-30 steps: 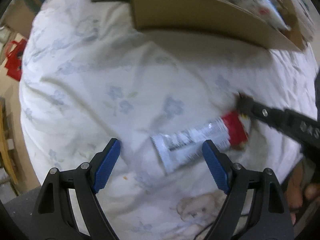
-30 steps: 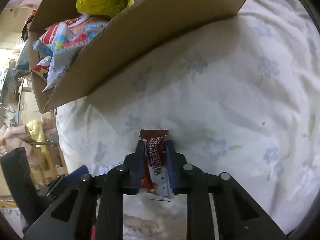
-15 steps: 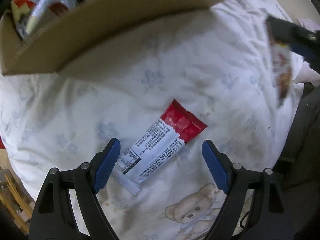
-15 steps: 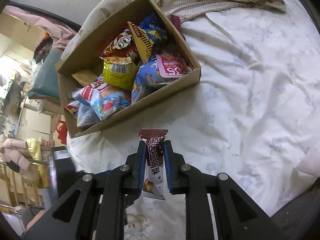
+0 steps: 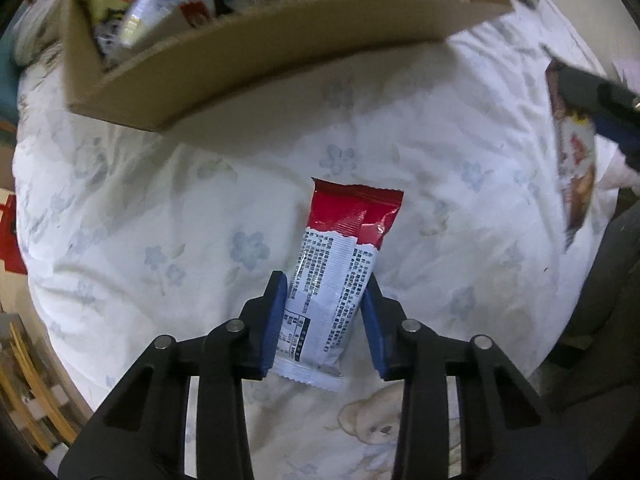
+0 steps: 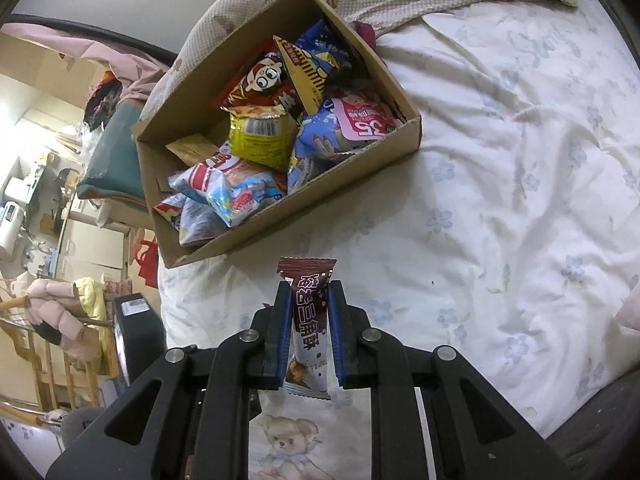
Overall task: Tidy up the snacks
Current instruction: 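Grasp the brown chocolate bar with the right tool while the left grasps the red-white bar, then carry both bars into the cardboard box and open both tools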
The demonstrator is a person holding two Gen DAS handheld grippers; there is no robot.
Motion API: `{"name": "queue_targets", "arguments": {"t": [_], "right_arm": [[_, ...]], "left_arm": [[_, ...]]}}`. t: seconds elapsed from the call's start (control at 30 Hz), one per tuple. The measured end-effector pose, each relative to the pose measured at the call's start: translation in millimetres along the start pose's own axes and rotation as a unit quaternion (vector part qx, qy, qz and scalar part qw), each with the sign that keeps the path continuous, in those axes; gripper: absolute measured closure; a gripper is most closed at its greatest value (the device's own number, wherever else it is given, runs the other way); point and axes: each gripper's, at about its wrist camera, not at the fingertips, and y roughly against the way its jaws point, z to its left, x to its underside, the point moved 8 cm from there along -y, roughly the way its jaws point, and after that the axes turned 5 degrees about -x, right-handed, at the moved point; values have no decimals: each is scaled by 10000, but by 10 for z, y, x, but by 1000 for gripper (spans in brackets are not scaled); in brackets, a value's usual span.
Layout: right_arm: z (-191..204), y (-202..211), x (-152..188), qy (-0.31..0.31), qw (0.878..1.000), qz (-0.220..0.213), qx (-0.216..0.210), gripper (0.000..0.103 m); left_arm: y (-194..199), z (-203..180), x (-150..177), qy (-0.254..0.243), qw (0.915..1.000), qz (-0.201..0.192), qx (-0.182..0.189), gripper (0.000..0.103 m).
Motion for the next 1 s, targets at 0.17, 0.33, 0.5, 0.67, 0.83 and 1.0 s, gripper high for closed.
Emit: {"name": "queue_targets", "arguments": {"t": [0.17, 0.33, 0.5, 0.67, 0.83, 1.0], "right_arm": [[54, 51, -34, -12, 9999, -67, -140, 85], [199, 219, -182, 123, 9989, -306, -346, 85], [341, 350, -406, 380, 9969, -523, -447, 85], [411, 454, -676, 478, 9945, -662, -653, 85], [513, 466, -1030, 676, 9927, -770, -628, 85], [624, 239, -1310, 1146, 9903, -682, -389, 85]], "left_arm": [[319, 56, -87, 570, 9974, -409, 173, 71], [697, 366, -248, 1178, 9887, -917, 113, 71], [1136, 926, -299, 1758, 9765, -1250, -1, 71], [1419, 1300, -542, 2040, 9656, -1613, -82, 71], [1534, 1412, -835, 2156, 9592, -1830, -20, 71], [1479, 1316, -1178, 2089, 9598, -1870, -115, 71]]}}
